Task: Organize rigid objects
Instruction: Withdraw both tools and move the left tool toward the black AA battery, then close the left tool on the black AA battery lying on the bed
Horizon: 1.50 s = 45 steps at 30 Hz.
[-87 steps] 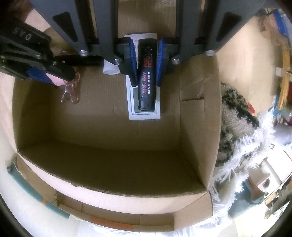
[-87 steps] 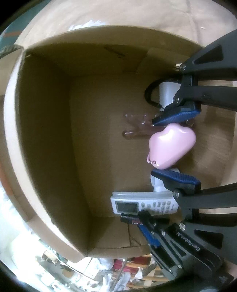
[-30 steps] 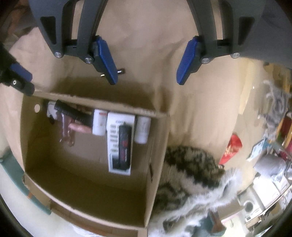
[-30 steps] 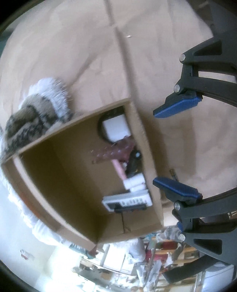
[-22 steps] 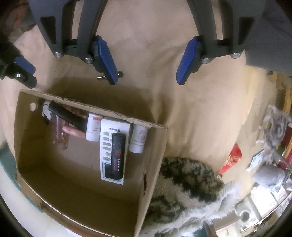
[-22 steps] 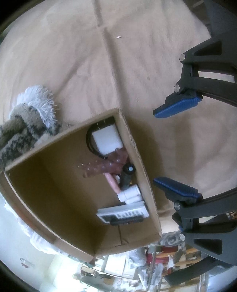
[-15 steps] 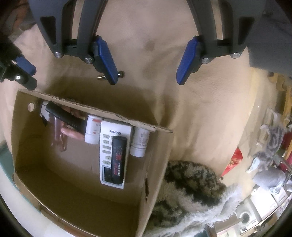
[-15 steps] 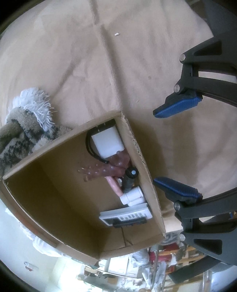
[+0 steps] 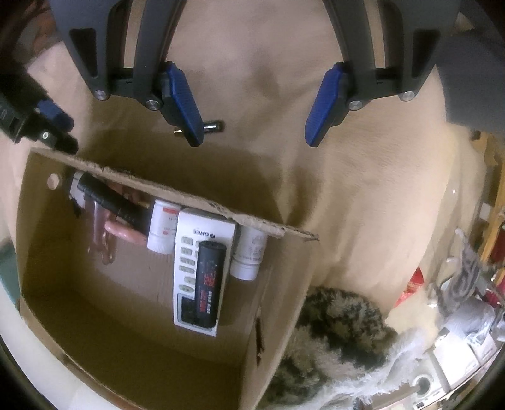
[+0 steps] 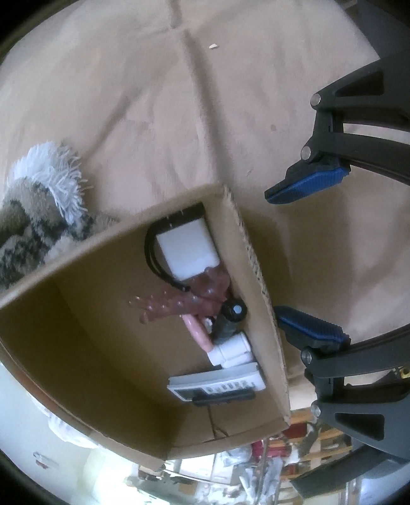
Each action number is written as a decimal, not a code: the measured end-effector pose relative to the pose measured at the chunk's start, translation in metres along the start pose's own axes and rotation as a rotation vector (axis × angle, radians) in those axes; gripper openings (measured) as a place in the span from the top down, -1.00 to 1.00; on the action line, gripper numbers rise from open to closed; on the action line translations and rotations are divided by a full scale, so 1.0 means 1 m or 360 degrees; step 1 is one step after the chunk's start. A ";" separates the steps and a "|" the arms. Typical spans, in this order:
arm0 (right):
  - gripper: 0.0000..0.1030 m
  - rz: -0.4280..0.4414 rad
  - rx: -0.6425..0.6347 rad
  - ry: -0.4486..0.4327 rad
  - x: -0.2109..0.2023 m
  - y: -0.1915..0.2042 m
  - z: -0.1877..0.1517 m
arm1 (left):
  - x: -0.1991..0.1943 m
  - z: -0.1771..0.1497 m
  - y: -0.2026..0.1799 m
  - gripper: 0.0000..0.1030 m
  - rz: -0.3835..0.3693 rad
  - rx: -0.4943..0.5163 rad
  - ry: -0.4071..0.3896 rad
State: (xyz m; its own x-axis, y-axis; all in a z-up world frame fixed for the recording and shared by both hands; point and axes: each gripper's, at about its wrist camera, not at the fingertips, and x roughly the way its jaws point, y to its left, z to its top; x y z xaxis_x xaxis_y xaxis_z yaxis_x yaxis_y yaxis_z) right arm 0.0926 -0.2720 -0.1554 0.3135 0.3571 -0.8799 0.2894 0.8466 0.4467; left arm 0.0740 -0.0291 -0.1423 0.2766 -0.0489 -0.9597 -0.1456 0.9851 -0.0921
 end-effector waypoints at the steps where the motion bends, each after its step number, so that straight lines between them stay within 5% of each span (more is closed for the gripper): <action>1: -0.37 0.0001 -0.0005 0.0004 0.000 0.001 0.000 | 0.000 0.001 0.003 -0.24 -0.0011 -0.0019 -0.0003; 11: -0.37 -0.0016 -0.0008 0.0017 0.002 0.000 0.004 | 0.023 0.002 0.024 -0.24 -0.0088 -0.0337 0.0112; 22: -0.37 -0.0022 0.0019 0.0029 0.004 -0.010 0.005 | 0.042 -0.013 -0.041 -0.24 0.0088 0.0056 -0.0011; 23: -0.37 -0.0029 0.0020 0.0030 0.004 -0.010 0.005 | 0.042 -0.014 -0.042 -0.15 0.0090 0.0070 -0.0024; 25: -0.37 -0.0040 0.0025 0.0034 0.005 -0.012 0.006 | 0.041 -0.014 -0.045 0.32 0.0022 0.0099 -0.0034; 28: -0.37 -0.0057 0.0021 0.0046 0.009 -0.012 0.006 | 0.039 -0.014 -0.049 0.57 0.0028 0.0101 -0.0044; 29: -0.37 -0.0064 0.0012 0.0050 0.011 -0.011 0.006 | 0.041 -0.013 -0.046 0.97 0.0047 0.0098 -0.0026; 39: -0.37 -0.0114 -0.0110 0.0043 0.021 0.004 0.010 | 0.033 0.009 0.004 0.97 -0.0217 -0.0118 0.0007; 44: -0.37 -0.0102 -0.0105 0.0039 0.018 0.008 0.012 | 0.019 0.017 0.013 0.93 -0.0197 -0.0103 -0.0009; 45: -0.37 -0.0099 -0.0104 0.0037 0.016 0.007 0.013 | 0.021 0.016 0.010 0.75 -0.0159 -0.0080 -0.0003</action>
State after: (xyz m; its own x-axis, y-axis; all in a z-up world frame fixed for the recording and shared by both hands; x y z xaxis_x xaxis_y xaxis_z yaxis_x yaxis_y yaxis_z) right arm 0.1112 -0.2653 -0.1641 0.2756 0.3112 -0.9095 0.2479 0.8911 0.3800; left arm 0.0937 -0.0173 -0.1587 0.2940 -0.1460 -0.9446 -0.1647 0.9658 -0.2005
